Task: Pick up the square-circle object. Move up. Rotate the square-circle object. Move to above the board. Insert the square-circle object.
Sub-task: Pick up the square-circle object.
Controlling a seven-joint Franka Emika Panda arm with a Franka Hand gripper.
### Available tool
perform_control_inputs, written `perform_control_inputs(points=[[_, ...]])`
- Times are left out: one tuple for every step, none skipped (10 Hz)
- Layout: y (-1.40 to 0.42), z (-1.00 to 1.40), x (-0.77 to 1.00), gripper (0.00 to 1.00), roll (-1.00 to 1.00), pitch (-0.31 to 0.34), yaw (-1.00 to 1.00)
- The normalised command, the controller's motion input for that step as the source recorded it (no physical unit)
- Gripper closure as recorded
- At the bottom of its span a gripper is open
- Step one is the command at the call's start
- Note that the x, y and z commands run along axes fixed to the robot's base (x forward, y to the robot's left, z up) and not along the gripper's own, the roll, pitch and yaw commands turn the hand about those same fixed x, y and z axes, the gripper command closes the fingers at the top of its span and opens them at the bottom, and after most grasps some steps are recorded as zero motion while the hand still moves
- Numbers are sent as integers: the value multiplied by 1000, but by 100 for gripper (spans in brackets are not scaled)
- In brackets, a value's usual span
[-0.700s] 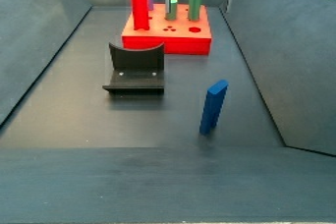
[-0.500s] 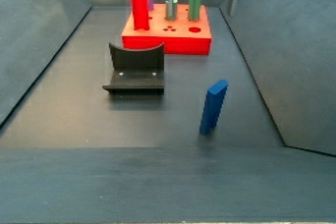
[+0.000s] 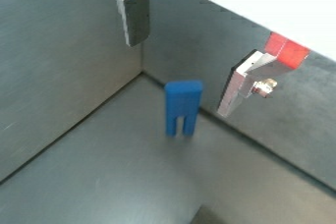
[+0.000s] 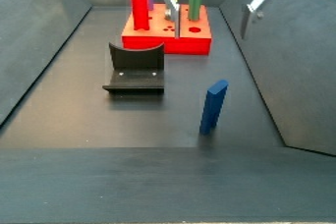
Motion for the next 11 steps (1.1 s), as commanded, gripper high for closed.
perform_control_inputs(points=[[683, -63, 0, 0, 0, 61, -271], [677, -54, 0, 0, -6, 60, -274], [600, -60, 9, 0, -40, 44, -326], [120, -177, 134, 0, -47, 0, -803], [-14, -263, 0, 0, -84, -40, -1000], [-49, -403, -37, 0, -144, -144, -917], [-34, -523, -86, 0, -154, -139, -894], [-9, -600, -97, 0, -161, -76, -880], [-49, -586, -114, 0, -213, -3, -774], [-71, -569, -31, 0, -251, 0, -663], [-109, -531, 0, 0, -281, 0, -569]])
